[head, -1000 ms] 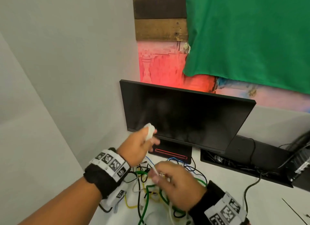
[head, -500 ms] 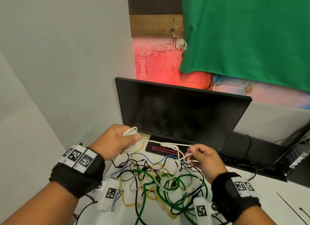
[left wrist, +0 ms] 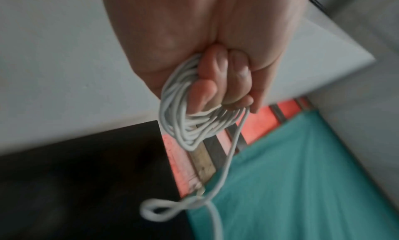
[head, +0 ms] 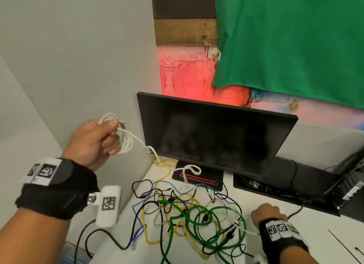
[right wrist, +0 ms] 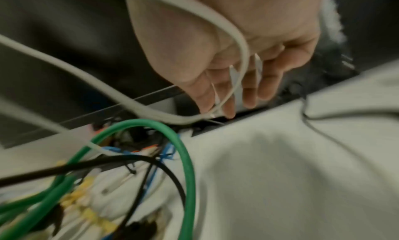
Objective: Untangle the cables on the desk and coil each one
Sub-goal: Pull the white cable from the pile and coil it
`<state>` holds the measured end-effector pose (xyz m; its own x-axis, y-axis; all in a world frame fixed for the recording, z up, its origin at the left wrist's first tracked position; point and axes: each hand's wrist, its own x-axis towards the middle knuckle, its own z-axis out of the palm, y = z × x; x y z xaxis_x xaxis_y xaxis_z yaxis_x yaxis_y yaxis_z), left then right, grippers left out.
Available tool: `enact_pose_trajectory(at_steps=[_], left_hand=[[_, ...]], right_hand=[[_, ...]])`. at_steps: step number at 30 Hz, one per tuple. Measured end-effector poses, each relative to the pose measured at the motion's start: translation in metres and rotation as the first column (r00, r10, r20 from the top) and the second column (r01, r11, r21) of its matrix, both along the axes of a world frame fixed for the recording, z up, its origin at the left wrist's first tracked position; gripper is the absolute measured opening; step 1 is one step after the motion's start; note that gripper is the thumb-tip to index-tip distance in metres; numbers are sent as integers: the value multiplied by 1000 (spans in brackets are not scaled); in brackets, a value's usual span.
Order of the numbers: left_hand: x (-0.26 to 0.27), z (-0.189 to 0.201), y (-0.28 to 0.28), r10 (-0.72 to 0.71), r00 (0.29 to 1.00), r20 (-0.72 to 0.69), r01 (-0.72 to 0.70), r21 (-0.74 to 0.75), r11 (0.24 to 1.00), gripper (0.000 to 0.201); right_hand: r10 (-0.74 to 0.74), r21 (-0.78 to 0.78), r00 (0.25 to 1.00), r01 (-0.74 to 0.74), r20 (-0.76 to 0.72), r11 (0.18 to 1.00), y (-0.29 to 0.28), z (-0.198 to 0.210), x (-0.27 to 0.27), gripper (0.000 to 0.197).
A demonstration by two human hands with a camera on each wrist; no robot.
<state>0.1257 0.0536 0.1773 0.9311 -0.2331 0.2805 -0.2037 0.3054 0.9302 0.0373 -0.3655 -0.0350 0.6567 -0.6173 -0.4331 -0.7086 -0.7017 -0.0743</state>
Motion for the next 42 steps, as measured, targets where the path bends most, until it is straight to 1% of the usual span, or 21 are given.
enact_pose_trajectory(at_steps=[2, 3, 5, 6, 7, 8, 10, 12, 14, 18, 23, 28, 31, 34, 36, 37, 38, 39, 40, 41, 42], left_hand=[[-2, -3, -13, 27, 999, 27, -33, 211, 977, 30], [-5, -7, -22, 32, 999, 32, -40, 308, 951, 27], [-8, -19, -42, 22, 999, 29, -32, 404, 914, 25], [-8, -23, -50, 10, 1000, 20, -18, 420, 907, 25], [-9, -27, -56, -1, 1000, 15, -6, 429, 903, 29], [-9, -30, -62, -7, 1000, 10, 2, 436, 900, 42], [-9, -32, -70, -10, 1000, 8, 5, 449, 894, 56], [-12, -28, -78, -34, 999, 6, 29, 421, 907, 47], [-13, -23, -80, -70, 997, -23, 74, 346, 935, 36], [-12, -7, -64, -144, 983, -115, 154, 87, 984, 30], [-22, -14, -64, -165, 977, -138, 193, 221, 956, 29], [-15, -30, -58, -103, 980, -171, 148, 274, 950, 34], [-11, -35, -57, -64, 986, -153, 109, 305, 946, 35], [-8, -37, -63, -44, 986, -160, 88, 278, 956, 36], [-6, -38, -68, -45, 986, -161, 83, 240, 967, 52], [-5, -38, -69, -34, 988, -151, 70, 237, 969, 54], [-4, -38, -69, -19, 991, -136, 52, 241, 969, 53], [-3, -38, -70, -2, 993, -119, 32, 253, 967, 49], [-2, -37, -70, 19, 994, -104, 9, 269, 963, 49], [-2, -36, -70, 39, 995, -90, -12, 285, 959, 53], [-1, -35, -70, 55, 995, -83, -28, 292, 956, 58]], right_hand=[[2, -50, 972, 10, 234, 999, 19, 23, 6, 40], [39, -31, 882, -27, 470, 999, 30, 39, 9, 40], [-13, 139, 504, -213, 864, 967, 57, 80, 13, 37], [-27, 156, 343, -354, 939, 922, 74, 104, 11, 38], [-14, 141, 263, -472, 965, 870, 92, 124, 8, 45], [23, 138, 269, -563, 963, 815, 108, 139, 4, 58], [79, 248, 452, -618, 888, 746, 134, 148, 1, 89], [52, 386, 620, -550, 783, 741, 148, 138, 8, 78], [-28, 448, 611, -548, 791, 706, 152, 125, 16, 33], [23, 431, 601, -598, 799, 676, 128, 86, 24, 30], [182, 300, 683, -524, 707, 797, 94, 36, 31, 25], [245, 308, 722, -542, 647, 782, 89, 64, 36, 14], [375, 150, 633, -618, 677, 772, 94, 103, 27, 22], [527, 9, 494, -735, 692, 678, 116, 126, 17, 27], [265, 270, 538, -717, 800, 642, 126, 133, 11, 35], [-5, 504, 595, -676, 804, 537, 129, 133, 8, 36], [-237, 701, 665, -627, 709, 339, 129, 132, 8, 36], [-365, 806, 726, -577, 582, 136, 129, 131, 7, 41], [-402, 831, 760, -557, 511, 5, 127, 129, 6, 48], [-395, 825, 772, -562, 498, -57, 125, 127, 5, 50], [-374, 804, 758, -592, 535, -49, 122, 124, 5, 44]])
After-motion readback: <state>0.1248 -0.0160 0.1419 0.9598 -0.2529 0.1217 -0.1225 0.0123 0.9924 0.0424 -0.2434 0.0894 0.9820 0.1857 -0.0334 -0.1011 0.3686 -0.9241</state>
